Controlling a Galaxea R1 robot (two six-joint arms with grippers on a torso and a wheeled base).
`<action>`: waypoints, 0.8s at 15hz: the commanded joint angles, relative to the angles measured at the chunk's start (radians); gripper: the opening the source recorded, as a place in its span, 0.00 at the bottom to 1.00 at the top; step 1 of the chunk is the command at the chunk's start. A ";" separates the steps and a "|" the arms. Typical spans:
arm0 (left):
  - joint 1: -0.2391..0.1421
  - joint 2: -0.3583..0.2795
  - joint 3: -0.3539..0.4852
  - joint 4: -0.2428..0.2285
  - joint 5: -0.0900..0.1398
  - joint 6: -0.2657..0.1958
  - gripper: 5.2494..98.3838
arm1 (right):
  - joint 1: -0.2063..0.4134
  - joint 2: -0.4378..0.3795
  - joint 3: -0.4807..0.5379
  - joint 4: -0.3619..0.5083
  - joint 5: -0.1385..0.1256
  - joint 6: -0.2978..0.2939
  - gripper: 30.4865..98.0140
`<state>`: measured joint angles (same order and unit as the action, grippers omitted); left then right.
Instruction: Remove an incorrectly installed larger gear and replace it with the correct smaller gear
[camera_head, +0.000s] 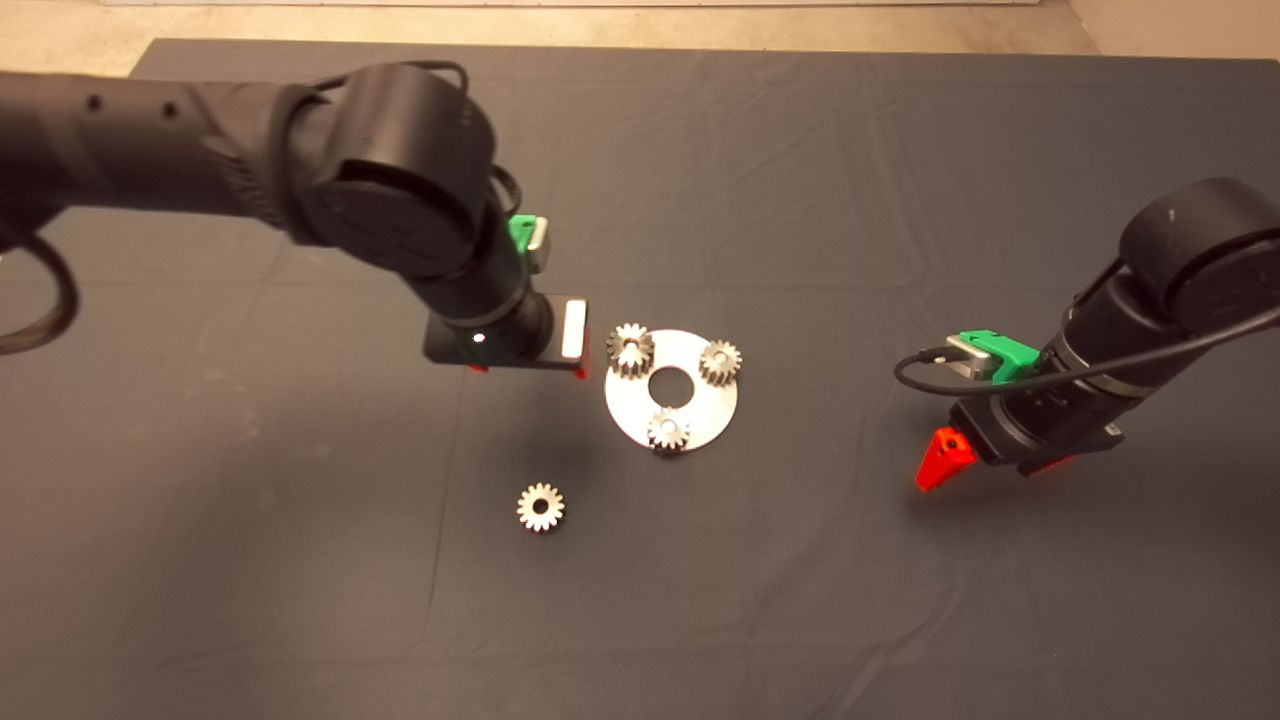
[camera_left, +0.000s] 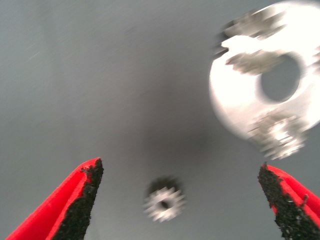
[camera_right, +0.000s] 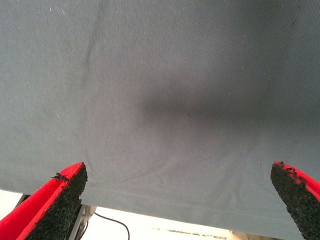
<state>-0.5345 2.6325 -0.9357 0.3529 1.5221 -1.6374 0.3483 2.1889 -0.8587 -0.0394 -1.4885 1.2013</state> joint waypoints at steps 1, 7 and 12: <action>0.048 0.104 -0.203 0.058 0.136 0.057 0.80 | 0.046 0.001 -0.020 0.058 0.001 -0.014 0.99; 0.107 0.199 -0.372 0.057 0.136 0.152 0.85 | 0.046 0.001 -0.001 0.069 -0.001 -0.017 0.99; 0.174 0.304 -0.547 0.057 0.136 0.247 0.85 | 0.046 -0.002 0.004 0.067 0.001 -0.017 0.99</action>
<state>-0.4126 2.8485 -1.3444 0.3953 1.5245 -1.4696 0.3762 2.1884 -0.8630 -0.0066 -1.4889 1.1889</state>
